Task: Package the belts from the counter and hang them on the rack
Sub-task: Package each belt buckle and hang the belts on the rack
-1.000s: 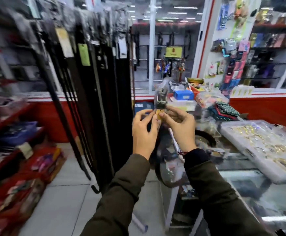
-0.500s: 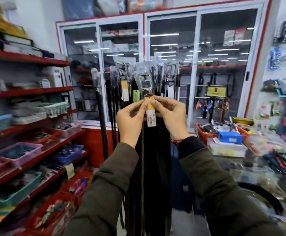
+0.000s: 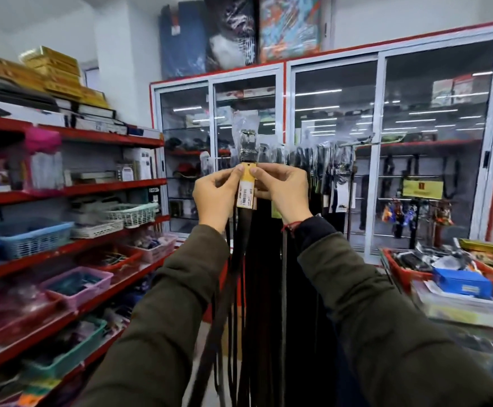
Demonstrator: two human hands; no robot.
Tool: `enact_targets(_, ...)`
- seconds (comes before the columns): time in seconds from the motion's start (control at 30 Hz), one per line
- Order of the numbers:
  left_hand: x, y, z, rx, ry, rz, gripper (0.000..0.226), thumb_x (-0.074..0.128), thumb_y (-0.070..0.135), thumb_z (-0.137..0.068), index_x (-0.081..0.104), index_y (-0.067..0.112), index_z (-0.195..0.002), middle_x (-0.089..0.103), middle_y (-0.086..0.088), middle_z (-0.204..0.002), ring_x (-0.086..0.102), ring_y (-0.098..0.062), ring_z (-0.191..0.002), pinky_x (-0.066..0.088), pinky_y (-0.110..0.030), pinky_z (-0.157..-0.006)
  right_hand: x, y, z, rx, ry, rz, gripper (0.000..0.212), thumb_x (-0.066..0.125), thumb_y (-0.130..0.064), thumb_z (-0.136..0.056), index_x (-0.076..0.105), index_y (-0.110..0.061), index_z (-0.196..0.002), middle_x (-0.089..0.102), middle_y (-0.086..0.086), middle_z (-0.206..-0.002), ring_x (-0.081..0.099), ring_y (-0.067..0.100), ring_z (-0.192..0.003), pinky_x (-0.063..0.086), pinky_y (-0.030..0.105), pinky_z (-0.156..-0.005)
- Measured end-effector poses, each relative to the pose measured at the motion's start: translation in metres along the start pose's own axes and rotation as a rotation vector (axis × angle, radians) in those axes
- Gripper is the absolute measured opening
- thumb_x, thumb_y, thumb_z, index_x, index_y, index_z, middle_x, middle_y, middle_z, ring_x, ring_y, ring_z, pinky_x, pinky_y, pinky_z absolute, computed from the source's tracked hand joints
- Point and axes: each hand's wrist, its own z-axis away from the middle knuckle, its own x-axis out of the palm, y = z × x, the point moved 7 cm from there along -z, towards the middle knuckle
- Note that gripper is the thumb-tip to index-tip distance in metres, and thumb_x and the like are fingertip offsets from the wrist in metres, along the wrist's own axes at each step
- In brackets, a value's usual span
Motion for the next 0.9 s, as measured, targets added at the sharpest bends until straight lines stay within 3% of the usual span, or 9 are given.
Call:
enact_targets(0.2,-0.005,-0.008,-0.008,-0.06,0.04,0.067,0.024,0.079,0.027,-0.087,0.081,0.006,-0.1,0.08,-0.014,-0.092,0.074,-0.022,-0.084,0.062,-0.042,-0.085,0.007,0.009,-0.007,0.016,0.029,0.0,0.028,0.073,-0.004,-0.088,0.071,0.011,-0.112,0.074,0.017,-0.09,0.074,0.025,-0.077,0.065,0.036,-0.07)
enact_targets(0.33,-0.002,-0.008,-0.012,-0.053,0.047,0.079,0.022,0.078,0.024,-0.088,0.081,0.005,-0.098,0.078,-0.011,-0.087,0.072,-0.018,-0.079,0.06,-0.033,-0.077,0.006,0.008,-0.01,-0.016,0.049,0.008,0.024,0.075,-0.005,-0.087,0.073,0.007,-0.108,0.076,0.014,-0.086,0.075,0.023,-0.075,0.065,0.034,-0.066)
enact_targets(0.57,0.01,-0.03,-0.008,-0.162,-0.015,0.09,0.019,0.076,0.021,-0.09,0.08,0.004,-0.097,0.077,-0.015,-0.091,0.072,-0.023,-0.083,0.061,-0.045,-0.088,-0.004,0.031,-0.012,0.028,0.087,0.011,0.025,0.075,-0.005,-0.087,0.073,0.007,-0.108,0.075,0.011,-0.082,0.075,0.013,-0.064,0.063,0.028,-0.06)
enact_targets(0.63,0.014,-0.034,-0.006,-0.156,-0.026,0.079,0.021,0.074,0.02,-0.092,0.078,0.003,-0.103,0.078,-0.017,-0.098,0.073,-0.027,-0.089,0.062,-0.046,-0.089,-0.008,0.035,-0.015,0.017,0.094,0.06,0.025,0.074,-0.005,-0.088,0.072,0.005,-0.11,0.077,0.015,-0.088,0.077,0.016,-0.07,0.063,0.029,-0.062)
enact_targets(0.73,0.026,-0.03,0.003,-0.006,-0.064,-0.047,0.032,0.064,0.009,-0.098,0.067,0.004,-0.129,0.075,-0.013,-0.113,0.07,-0.019,-0.099,0.056,-0.032,-0.092,-0.016,0.039,-0.021,-0.048,0.129,0.263,0.023,0.069,-0.005,-0.091,0.074,-0.001,-0.113,0.077,0.019,-0.104,0.076,0.028,-0.095,0.063,0.037,-0.082)
enact_targets(0.77,0.031,-0.031,0.009,0.044,-0.085,-0.088,0.039,0.06,0.005,-0.098,0.061,0.007,-0.137,0.072,-0.012,-0.122,0.069,-0.019,-0.106,0.055,-0.029,-0.095,-0.019,0.04,-0.021,-0.091,0.143,0.342,0.023,0.066,-0.005,-0.091,0.075,-0.004,-0.113,0.077,0.015,-0.106,0.074,0.024,-0.097,0.06,0.03,-0.087)
enact_targets(0.83,0.04,-0.035,0.023,0.142,-0.104,-0.156,0.05,0.054,0.001,-0.099,0.048,0.01,-0.149,0.058,-0.012,-0.144,0.061,-0.023,-0.127,0.05,-0.034,-0.108,-0.027,0.041,-0.013,-0.178,0.175,0.48,0.024,0.061,-0.008,-0.093,0.075,-0.009,-0.114,0.077,0.005,-0.107,0.07,0.011,-0.091,0.053,0.007,-0.08)
enact_targets(0.9,0.048,-0.041,0.04,0.25,-0.078,-0.249,0.058,0.05,0.003,-0.1,0.035,0.011,-0.156,0.039,-0.011,-0.16,0.04,-0.024,-0.148,0.033,-0.034,-0.123,-0.041,0.045,0.0,-0.24,0.202,0.553,0.026,0.057,-0.009,-0.095,0.073,-0.012,-0.116,0.074,-0.003,-0.108,0.066,0.005,-0.089,0.05,0.005,-0.075)
